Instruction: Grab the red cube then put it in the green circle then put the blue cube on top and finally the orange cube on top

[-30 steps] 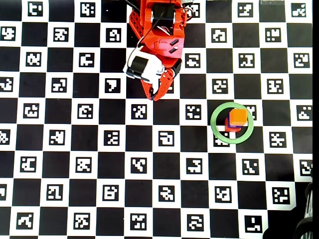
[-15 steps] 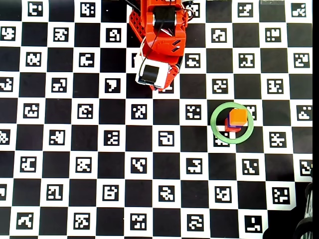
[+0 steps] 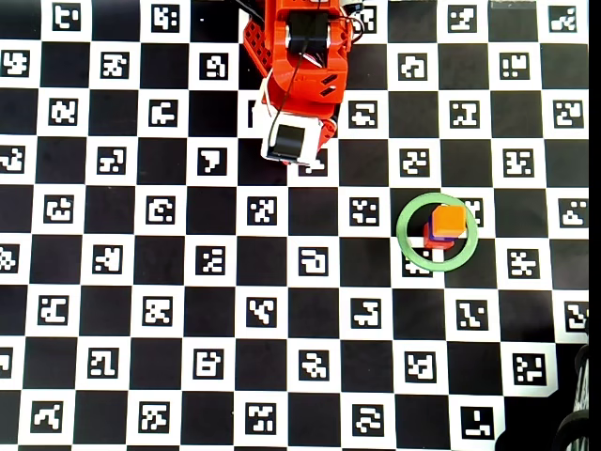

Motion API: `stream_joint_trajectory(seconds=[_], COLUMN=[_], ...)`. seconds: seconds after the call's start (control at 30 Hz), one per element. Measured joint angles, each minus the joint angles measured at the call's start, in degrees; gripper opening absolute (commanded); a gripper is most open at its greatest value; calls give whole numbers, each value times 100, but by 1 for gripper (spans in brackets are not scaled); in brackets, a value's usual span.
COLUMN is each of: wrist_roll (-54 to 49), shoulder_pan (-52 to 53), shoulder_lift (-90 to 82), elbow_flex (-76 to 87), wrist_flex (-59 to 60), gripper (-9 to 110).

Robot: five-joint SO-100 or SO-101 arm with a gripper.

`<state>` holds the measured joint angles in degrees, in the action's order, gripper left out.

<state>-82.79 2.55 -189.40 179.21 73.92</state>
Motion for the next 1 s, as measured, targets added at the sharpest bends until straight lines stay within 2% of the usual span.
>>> stream_joint_trajectory(seconds=[1.0], wrist_roll=[-79], shoulder_pan=[0], shoulder_lift=[0], elbow_flex=[0], wrist_flex=[0], gripper=[-6])
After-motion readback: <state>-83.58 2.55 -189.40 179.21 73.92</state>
